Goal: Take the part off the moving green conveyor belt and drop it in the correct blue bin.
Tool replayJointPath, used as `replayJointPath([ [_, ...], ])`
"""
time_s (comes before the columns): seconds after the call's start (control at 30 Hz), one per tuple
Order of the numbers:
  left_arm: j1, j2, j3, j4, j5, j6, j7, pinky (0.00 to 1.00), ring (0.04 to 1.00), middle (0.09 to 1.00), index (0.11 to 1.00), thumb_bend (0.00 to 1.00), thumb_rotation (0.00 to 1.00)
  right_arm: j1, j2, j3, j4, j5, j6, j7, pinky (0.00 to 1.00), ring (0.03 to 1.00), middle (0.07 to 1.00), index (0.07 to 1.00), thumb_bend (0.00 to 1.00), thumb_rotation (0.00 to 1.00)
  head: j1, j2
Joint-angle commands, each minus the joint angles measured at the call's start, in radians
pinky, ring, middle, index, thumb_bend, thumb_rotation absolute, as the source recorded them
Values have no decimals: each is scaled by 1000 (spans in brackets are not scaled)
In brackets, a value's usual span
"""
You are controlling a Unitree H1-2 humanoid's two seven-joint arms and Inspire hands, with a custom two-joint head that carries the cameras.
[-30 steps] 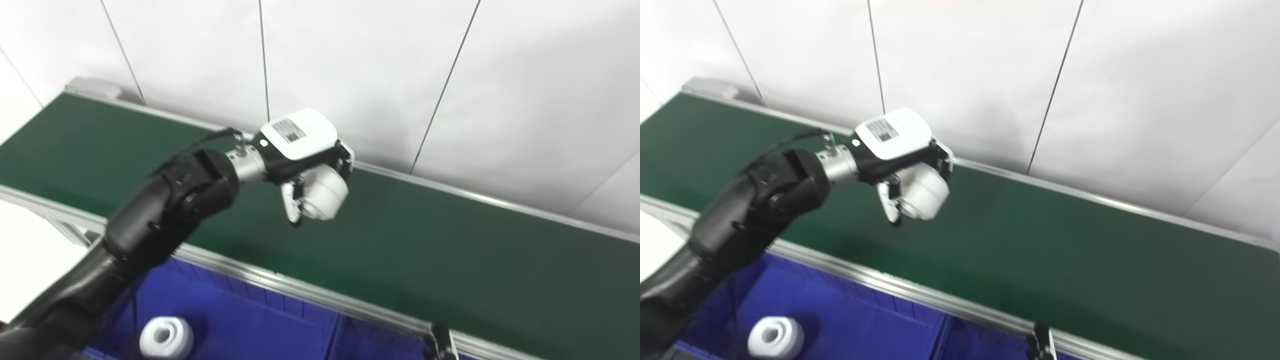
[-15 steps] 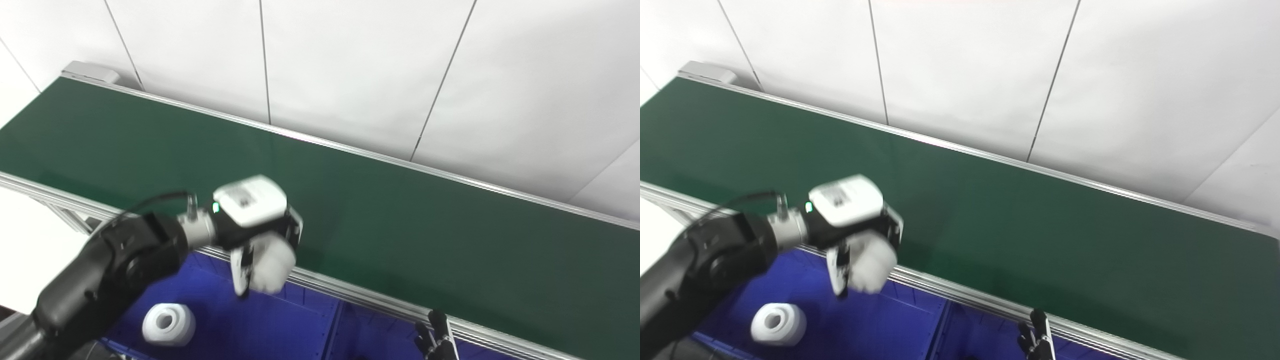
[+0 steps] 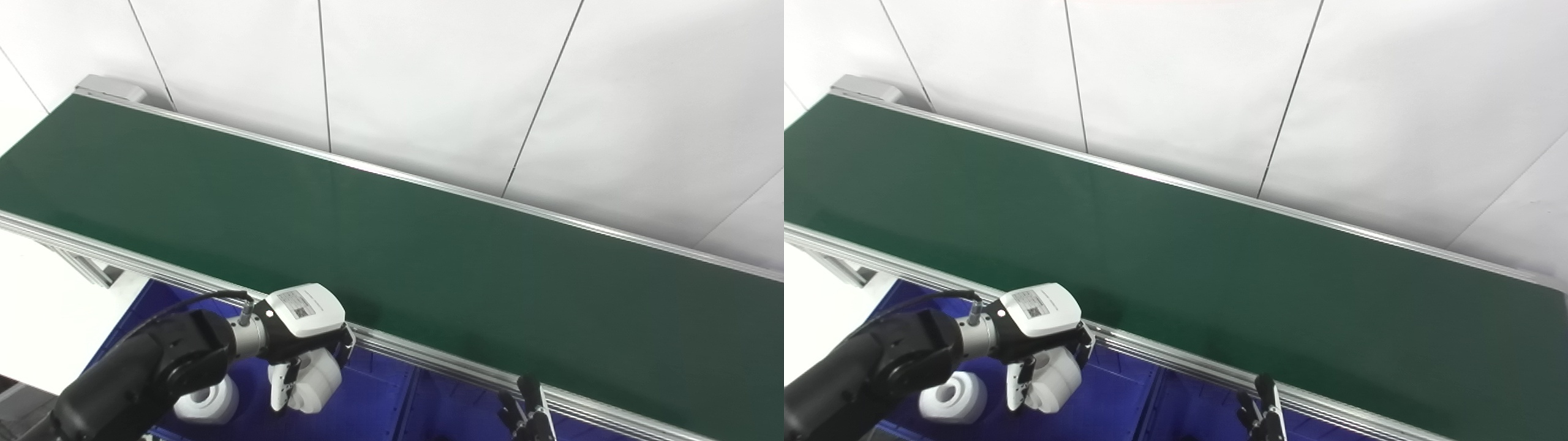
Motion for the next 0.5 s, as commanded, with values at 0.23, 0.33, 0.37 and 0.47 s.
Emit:
replayJointPath([
  [0.23, 25, 11, -15, -31, 140, 125, -211, 692, 730, 759, 761, 875, 519, 5, 0, 12, -38, 9, 3, 15, 954, 949, 1000, 1000, 758, 949, 2, 0],
  [0.33, 24, 10, -6, -58, 113, 138, -249, 697, 737, 768, 776, 895, 626, 4, 0, 10, -35, 7, 1, 13, 947, 946, 1000, 1000, 768, 949, 3, -1],
  [0.37, 23, 10, -4, -66, 106, 141, -259, 693, 736, 768, 778, 898, 650, 4, 1, 9, -34, 8, 0, 13, 945, 944, 1000, 1000, 763, 946, 3, -1],
  [0.47, 30, 7, 16, -107, 62, 153, -272, 675, 727, 757, 765, 903, 645, 3, 3, 8, -34, 11, 3, 12, 938, 940, 1000, 1000, 756, 940, 4, 0],
])
